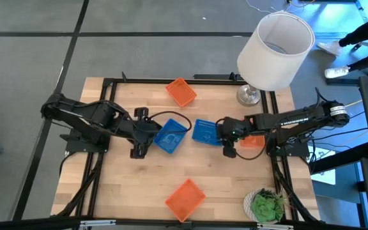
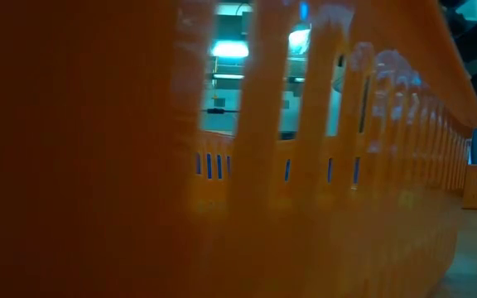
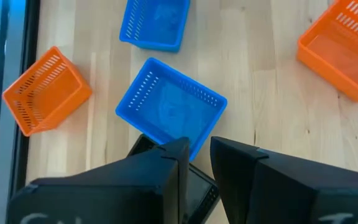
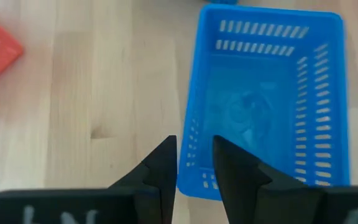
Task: Stack baskets by color
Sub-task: Stack the right blue bin on the left blue bin
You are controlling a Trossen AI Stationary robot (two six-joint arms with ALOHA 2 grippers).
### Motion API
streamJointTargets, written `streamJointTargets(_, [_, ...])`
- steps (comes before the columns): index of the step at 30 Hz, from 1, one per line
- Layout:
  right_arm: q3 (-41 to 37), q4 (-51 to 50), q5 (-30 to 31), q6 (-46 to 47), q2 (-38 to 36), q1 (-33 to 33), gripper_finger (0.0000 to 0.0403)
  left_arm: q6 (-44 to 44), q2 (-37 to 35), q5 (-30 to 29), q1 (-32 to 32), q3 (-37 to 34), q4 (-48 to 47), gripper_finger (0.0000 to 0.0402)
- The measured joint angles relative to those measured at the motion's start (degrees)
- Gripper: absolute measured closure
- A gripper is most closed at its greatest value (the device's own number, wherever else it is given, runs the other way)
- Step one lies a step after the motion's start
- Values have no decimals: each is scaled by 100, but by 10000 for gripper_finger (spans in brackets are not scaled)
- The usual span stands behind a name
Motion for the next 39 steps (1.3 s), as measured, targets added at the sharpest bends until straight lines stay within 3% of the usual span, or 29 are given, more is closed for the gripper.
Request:
streamJointTargets(17, [-312, 489, 58, 340, 46, 142, 301, 2, 26, -7, 0, -2, 1, 341])
streamJointTargets(27, [-312, 1084, 484, 99, 850, 144, 301, 1, 26, -7, 0, -2, 2, 340])
streamJointTargets(39, [-312, 1252, 563, 36, 1460, 127, 311, -11, 26, -11, 0, -2, 28, 341])
